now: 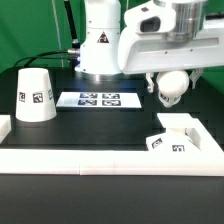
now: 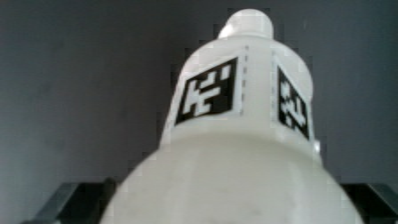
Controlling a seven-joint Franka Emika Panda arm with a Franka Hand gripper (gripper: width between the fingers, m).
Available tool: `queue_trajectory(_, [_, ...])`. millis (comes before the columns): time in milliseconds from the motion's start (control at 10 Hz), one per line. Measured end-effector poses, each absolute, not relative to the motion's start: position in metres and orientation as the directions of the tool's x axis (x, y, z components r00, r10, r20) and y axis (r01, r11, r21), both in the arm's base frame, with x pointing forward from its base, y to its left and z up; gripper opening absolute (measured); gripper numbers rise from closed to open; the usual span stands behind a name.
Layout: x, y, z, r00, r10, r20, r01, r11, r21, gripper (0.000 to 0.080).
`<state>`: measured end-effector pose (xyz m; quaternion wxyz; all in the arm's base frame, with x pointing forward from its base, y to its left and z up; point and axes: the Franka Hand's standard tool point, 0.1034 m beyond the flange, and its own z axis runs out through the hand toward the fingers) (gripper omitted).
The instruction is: Assemble lamp
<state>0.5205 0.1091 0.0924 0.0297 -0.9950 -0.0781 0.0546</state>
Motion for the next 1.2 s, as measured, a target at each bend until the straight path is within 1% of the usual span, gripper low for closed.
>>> queue_trajectory(100, [0.524, 0.106, 0.101, 0.985, 0.171, -0.014, 0.170, -0.984, -0.061, 0.0576])
queue_trajectory(300, [0.524, 0.099, 0.111, 0.977, 0.173, 0.125, 0.180, -0.983, -0.046, 0.0576])
queue_trajectory(400, [0.523, 0.098, 0.116, 0.973, 0.172, 0.154, 0.180, -0.983, -0.042, 0.0576])
queue_trajectory(500, [0.529, 0.098, 0.125, 0.956, 0.168, 0.242, 0.181, -0.983, -0.033, 0.0576])
queue_trajectory(600, [0.528, 0.096, 0.124, 0.933, 0.166, 0.320, 0.182, -0.983, -0.021, 0.0576])
queue_trajectory(700, [0.525, 0.094, 0.120, 0.928, 0.165, 0.334, 0.181, -0.983, -0.018, 0.0576])
queue_trajectory(1000, [0.524, 0.094, 0.117, 0.931, 0.169, 0.324, 0.185, -0.983, -0.017, 0.0576])
queue_trajectory(1100, [0.527, 0.095, 0.110, 0.918, 0.209, 0.336, 0.223, -0.975, -0.001, 0.0576])
queue_trajectory(1200, [0.532, 0.098, 0.111, 0.909, 0.247, 0.335, 0.259, -0.966, 0.011, 0.0576])
